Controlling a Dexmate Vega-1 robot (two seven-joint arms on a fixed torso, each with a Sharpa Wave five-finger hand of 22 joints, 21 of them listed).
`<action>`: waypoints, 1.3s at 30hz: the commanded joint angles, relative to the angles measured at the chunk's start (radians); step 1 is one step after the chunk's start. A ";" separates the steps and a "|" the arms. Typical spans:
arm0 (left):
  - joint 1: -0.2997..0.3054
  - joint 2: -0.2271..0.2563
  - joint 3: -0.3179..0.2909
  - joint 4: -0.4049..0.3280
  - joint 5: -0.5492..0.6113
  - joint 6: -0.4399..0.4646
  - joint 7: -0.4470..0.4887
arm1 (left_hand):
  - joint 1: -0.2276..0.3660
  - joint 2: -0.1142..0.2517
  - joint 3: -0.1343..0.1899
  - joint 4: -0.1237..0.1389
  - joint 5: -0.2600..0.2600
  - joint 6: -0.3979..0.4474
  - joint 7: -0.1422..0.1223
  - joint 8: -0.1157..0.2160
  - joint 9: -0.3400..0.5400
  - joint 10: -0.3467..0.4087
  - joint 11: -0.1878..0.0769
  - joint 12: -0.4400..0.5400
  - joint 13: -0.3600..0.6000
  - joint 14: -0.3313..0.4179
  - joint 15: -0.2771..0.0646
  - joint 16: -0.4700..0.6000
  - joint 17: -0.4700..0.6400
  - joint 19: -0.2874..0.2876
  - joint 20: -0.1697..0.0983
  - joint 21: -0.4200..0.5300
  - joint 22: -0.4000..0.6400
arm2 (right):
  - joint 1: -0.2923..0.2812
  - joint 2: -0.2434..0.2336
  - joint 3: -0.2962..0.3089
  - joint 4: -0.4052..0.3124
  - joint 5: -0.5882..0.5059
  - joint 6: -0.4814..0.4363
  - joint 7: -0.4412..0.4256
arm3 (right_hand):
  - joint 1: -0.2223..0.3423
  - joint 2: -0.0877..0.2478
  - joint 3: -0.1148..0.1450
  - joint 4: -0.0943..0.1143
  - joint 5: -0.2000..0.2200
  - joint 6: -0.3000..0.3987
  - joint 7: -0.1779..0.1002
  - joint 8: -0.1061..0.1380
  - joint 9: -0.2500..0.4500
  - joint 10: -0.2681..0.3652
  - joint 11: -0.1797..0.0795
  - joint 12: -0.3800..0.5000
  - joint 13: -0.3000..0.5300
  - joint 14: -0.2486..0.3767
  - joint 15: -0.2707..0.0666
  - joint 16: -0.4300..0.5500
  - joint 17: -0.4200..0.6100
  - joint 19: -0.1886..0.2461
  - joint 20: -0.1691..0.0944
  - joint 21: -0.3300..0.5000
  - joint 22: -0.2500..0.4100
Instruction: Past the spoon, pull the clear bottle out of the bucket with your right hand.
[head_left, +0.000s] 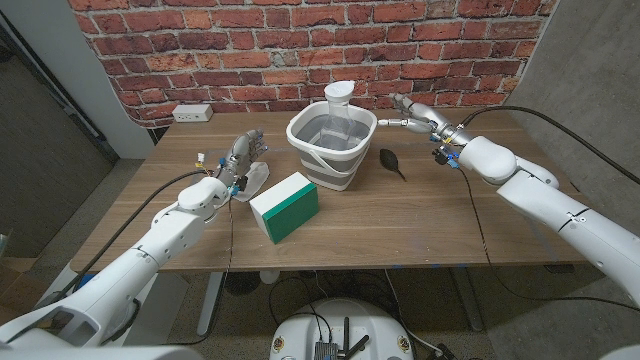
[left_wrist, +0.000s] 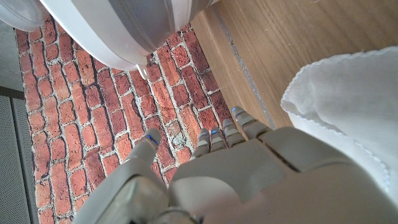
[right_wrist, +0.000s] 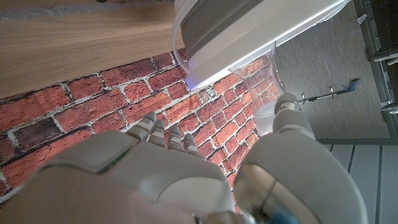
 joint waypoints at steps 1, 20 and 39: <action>0.000 0.000 0.007 -0.006 0.002 0.007 -0.002 | -0.006 0.069 0.008 -0.001 0.004 0.003 0.003 0.002 0.005 0.003 0.005 0.005 0.004 0.003 -0.005 0.000 0.003 -0.003 -0.035 0.006 0.002 | 0.014 0.002 -0.012 -0.021 -0.062 -0.009 -0.012 | -0.009 -0.005 -0.001 0.008 0.012 -0.103 0.097 0.007 0.002 0.011 -0.004 0.016 0.003 -0.015 0.006 -0.001 -0.001 -0.007 -0.001 0.004 0.004; 0.013 -0.004 0.010 -0.012 0.003 0.009 0.009 | -0.006 0.070 0.011 -0.001 0.004 0.002 0.002 0.001 0.005 0.005 0.004 0.004 0.004 0.003 -0.005 -0.001 0.003 -0.009 -0.030 0.005 0.002 | 0.071 0.049 -0.053 0.020 -0.103 0.032 0.017 | -0.035 0.002 -0.018 0.022 0.021 -0.064 0.095 0.023 0.005 0.060 -0.021 0.042 0.008 -0.115 0.024 -0.008 -0.002 -0.042 0.017 0.006 0.006; 0.012 -0.010 0.021 -0.013 0.006 0.016 0.010 | -0.004 0.069 0.015 -0.003 0.003 0.004 0.002 0.001 0.005 0.009 0.001 0.005 0.004 0.010 0.001 0.000 0.002 -0.020 -0.024 0.003 0.002 | 0.134 0.110 -0.101 0.097 -0.129 0.085 0.044 | -0.060 -0.005 -0.036 0.030 0.024 -0.017 0.097 0.036 0.006 0.109 -0.038 0.056 0.003 -0.131 0.007 0.004 0.002 -0.054 0.010 0.007 0.006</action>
